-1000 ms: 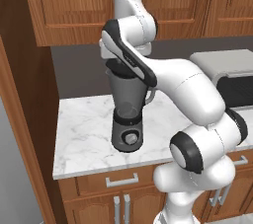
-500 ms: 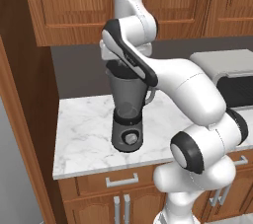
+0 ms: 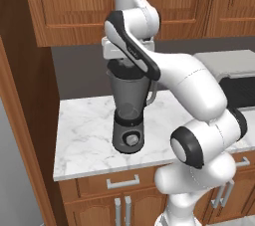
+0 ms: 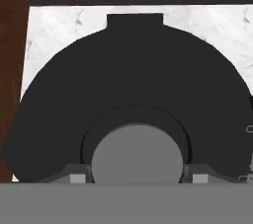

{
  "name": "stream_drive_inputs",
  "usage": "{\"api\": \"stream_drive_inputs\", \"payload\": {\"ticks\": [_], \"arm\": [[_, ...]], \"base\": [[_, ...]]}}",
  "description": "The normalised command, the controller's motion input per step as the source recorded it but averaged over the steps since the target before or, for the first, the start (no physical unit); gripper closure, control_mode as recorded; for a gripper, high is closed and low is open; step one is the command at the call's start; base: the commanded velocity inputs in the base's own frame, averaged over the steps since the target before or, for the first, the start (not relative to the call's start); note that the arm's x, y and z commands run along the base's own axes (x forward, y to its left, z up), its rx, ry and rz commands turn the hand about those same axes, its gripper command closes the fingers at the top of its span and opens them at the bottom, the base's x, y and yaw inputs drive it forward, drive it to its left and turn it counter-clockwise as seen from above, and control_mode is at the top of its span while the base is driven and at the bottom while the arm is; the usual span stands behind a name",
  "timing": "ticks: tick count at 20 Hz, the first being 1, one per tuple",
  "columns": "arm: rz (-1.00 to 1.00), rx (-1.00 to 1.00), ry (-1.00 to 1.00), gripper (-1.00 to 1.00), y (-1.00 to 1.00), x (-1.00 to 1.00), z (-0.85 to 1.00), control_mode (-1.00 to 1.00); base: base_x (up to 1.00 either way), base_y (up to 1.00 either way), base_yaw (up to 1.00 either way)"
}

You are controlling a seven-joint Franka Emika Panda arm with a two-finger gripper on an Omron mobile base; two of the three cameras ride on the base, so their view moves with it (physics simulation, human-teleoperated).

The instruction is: Open the blender lid, put the kiwi in the blender, close the lid, and start the blender.

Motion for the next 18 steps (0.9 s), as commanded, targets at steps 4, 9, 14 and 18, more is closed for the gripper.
{"api": "stream_drive_inputs", "payload": {"ticks": [4,9,14,18], "arm": [[0.00,0.00,0.01,1.00,0.00,0.00,0.39,-1.00],[0.00,0.00,0.04,1.00,0.00,-0.10,0.02,-1.00],[0.00,0.00,0.00,1.00,0.00,-0.14,-0.20,-1.00],[0.00,0.00,0.00,1.00,0.00,-0.01,-0.31,-1.00]], "base": [[0.00,0.00,0.00],[0.00,0.00,0.00],[0.00,0.00,0.00],[0.00,0.00,0.00]]}}
